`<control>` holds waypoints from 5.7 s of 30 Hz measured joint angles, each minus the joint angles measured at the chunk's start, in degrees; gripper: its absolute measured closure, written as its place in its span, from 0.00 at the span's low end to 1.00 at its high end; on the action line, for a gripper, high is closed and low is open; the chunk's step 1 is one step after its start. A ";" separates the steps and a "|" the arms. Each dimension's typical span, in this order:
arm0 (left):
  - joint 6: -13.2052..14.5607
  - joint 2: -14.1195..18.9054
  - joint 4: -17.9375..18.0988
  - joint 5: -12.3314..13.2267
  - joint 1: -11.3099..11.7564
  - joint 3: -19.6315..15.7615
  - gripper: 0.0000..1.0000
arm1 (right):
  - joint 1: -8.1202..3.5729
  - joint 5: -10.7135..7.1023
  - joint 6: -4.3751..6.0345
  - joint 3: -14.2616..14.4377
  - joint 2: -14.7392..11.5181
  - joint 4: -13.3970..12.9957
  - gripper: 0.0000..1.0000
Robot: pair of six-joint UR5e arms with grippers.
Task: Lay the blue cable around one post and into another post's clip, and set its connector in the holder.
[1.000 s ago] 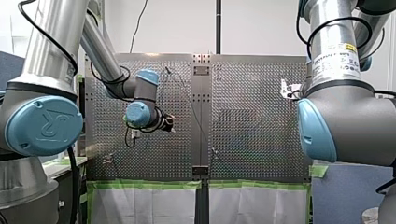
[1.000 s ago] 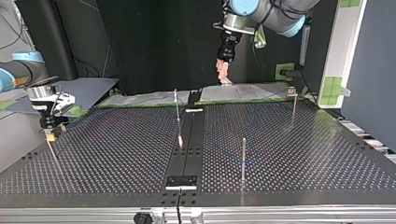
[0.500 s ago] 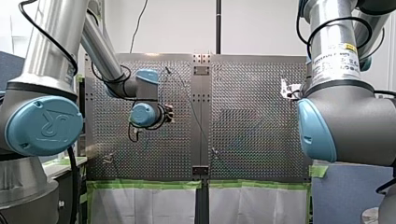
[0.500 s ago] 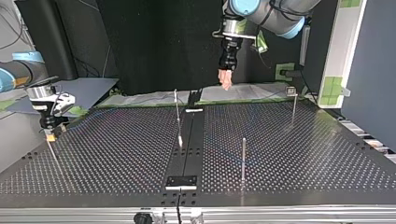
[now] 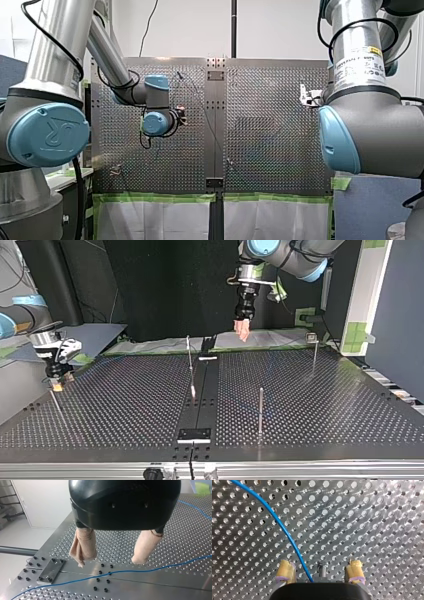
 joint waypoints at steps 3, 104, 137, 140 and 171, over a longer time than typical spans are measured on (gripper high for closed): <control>-0.02 0.00 -0.02 0.02 0.09 0.00 0.00 | 0.01 -0.08 -0.03 0.00 -0.01 -0.02 0.00; -3.02 -0.01 -8.96 -2.07 1.16 -1.71 0.00 | 16.40 11.21 -8.43 14.24 -9.68 -2.08 0.00; -5.42 0.00 -10.37 -2.84 0.99 -4.50 0.00 | 36.47 26.54 -9.49 27.65 -9.36 -11.97 0.00; -5.84 -0.01 -10.93 -2.95 0.94 -4.50 0.00 | 38.24 26.78 -9.36 28.99 -9.33 -13.56 0.00; -10.18 0.00 -11.58 -6.23 1.34 -4.84 0.00 | 46.39 35.21 -4.83 35.94 -8.80 -26.98 0.00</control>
